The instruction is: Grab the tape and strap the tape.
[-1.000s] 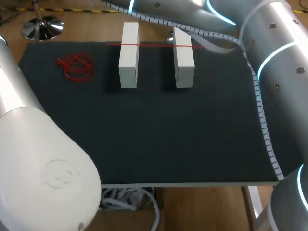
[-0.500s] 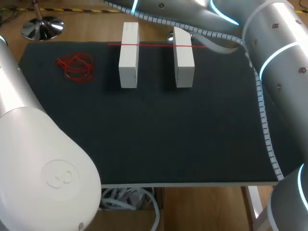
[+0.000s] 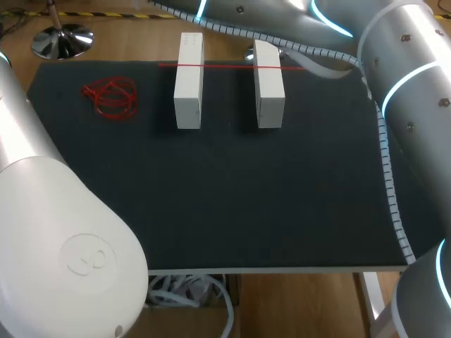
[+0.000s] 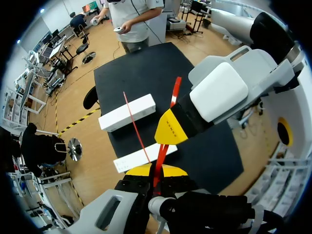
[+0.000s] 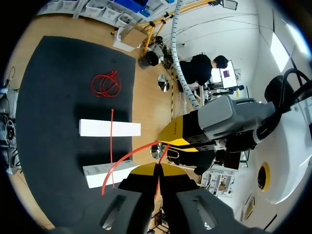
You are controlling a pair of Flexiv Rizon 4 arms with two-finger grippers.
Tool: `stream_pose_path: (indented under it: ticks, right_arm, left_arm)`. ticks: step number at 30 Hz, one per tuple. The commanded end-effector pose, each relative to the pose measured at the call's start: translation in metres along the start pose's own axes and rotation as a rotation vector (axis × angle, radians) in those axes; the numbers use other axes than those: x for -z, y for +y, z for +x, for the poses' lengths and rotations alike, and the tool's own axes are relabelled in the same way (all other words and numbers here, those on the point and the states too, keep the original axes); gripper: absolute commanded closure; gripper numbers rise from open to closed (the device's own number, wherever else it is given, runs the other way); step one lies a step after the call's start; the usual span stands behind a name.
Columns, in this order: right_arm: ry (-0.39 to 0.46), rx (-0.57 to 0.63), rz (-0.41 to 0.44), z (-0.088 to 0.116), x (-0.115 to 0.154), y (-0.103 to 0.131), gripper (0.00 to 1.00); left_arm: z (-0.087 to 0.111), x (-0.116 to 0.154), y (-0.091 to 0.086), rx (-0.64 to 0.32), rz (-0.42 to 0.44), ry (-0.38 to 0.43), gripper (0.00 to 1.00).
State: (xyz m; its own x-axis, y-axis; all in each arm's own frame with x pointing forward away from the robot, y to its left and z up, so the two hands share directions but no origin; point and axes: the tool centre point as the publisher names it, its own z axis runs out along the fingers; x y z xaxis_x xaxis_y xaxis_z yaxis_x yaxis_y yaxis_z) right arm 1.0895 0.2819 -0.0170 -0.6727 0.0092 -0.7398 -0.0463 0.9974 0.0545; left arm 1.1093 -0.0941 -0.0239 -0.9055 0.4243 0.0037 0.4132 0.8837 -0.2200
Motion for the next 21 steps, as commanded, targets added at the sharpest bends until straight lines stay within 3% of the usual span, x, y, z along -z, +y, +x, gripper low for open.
stream_pose_path:
  ticks: [1, 21]
  right_arm:
    - [0.009, 0.003, -0.003, 0.0005, 0.0034, 0.0001, 1.00]
    - [0.012, 0.012, -0.005, -0.0019, 0.0058, 0.0009, 1.00]
  left_arm:
    - [-0.0008, 0.0005, 0.0003, 0.000, -0.001, 0.002, 1.00]
    - [-0.0008, 0.0005, 0.0003, 0.000, -0.001, 0.002, 1.00]
